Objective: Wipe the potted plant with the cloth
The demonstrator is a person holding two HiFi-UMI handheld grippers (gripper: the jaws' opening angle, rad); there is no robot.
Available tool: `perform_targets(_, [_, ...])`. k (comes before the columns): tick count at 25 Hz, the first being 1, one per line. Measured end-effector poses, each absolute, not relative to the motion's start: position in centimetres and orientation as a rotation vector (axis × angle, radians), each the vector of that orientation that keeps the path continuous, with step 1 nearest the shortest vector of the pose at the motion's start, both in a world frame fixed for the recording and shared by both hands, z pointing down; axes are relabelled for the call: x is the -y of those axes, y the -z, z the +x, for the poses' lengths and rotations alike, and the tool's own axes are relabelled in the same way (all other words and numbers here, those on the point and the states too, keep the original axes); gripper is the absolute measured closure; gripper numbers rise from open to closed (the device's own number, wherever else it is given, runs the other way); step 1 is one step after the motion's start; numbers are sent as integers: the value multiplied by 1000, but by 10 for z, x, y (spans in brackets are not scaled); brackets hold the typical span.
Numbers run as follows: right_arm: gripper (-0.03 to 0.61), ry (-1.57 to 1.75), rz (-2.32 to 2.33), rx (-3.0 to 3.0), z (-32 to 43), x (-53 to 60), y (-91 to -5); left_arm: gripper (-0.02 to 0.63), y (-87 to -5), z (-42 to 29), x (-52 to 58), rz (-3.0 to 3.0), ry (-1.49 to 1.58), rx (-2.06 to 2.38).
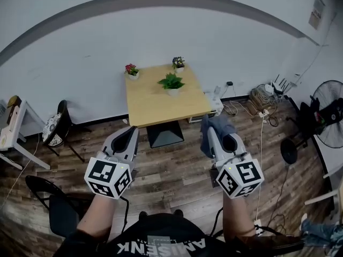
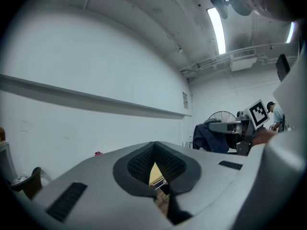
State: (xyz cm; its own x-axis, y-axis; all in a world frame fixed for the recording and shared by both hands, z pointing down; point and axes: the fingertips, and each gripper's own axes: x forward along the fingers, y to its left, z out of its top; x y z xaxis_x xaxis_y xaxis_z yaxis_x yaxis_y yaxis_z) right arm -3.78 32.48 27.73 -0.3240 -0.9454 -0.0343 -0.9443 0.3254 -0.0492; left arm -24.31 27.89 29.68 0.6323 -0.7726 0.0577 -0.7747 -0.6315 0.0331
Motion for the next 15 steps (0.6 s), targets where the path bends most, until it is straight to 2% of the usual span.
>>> perform_targets(15, [534,-2,-1732,-2564,29,-334,-288,612,-301,-166,-270,2808,-109,1316])
